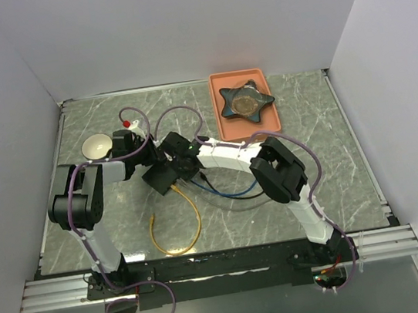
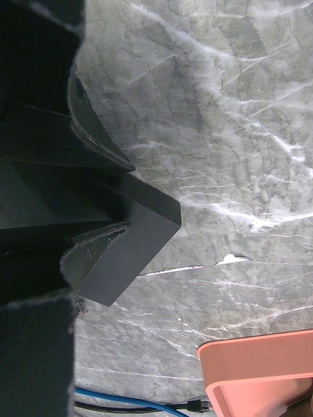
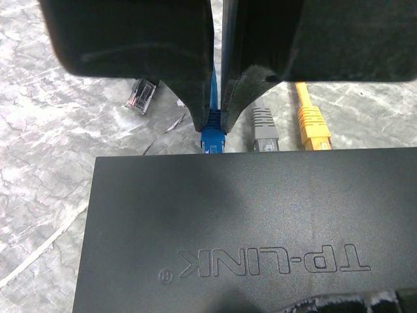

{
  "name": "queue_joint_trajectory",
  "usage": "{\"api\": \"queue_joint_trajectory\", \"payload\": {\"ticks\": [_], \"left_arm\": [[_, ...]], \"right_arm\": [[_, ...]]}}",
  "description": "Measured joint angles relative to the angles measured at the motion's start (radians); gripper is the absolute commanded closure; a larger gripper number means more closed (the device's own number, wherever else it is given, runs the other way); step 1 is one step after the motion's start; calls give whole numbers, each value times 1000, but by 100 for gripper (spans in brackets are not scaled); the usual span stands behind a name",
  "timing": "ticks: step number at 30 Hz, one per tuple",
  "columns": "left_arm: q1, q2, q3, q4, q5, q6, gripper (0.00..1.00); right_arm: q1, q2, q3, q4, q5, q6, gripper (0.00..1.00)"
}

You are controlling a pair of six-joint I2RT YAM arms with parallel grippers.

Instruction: Insert the plug into the switch port

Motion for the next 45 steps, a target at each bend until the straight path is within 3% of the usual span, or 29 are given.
{"api": "queue_joint_trajectory", "payload": {"ticks": [5, 8, 15, 25, 27, 35, 45], "left_arm": [[0, -2, 0, -4, -11, -4, 64], [0, -19, -1, -28, -25, -16, 52], [-13, -83, -30, -116, -72, -51, 20], [-38, -264, -116, -241, -174, -118, 1], [-42, -328, -137, -249, -190, -129, 4], [-44, -678, -229, -225, -253, -164, 4], [-44, -1092, -357, -147, -306, -217, 4]], "right_arm": [[-2, -3, -10, 8, -6, 0, 96], [-4, -24, -50, 45, -13, 0, 89], [-5, -64, -143, 198, -36, 5, 49], [-7, -200, -260, 328, -28, 10, 6], [-8, -240, -266, 351, -21, 11, 1], [-10, -375, -322, 391, 26, 8, 1], [-25, -405, -404, 401, 98, 16, 2]]}}
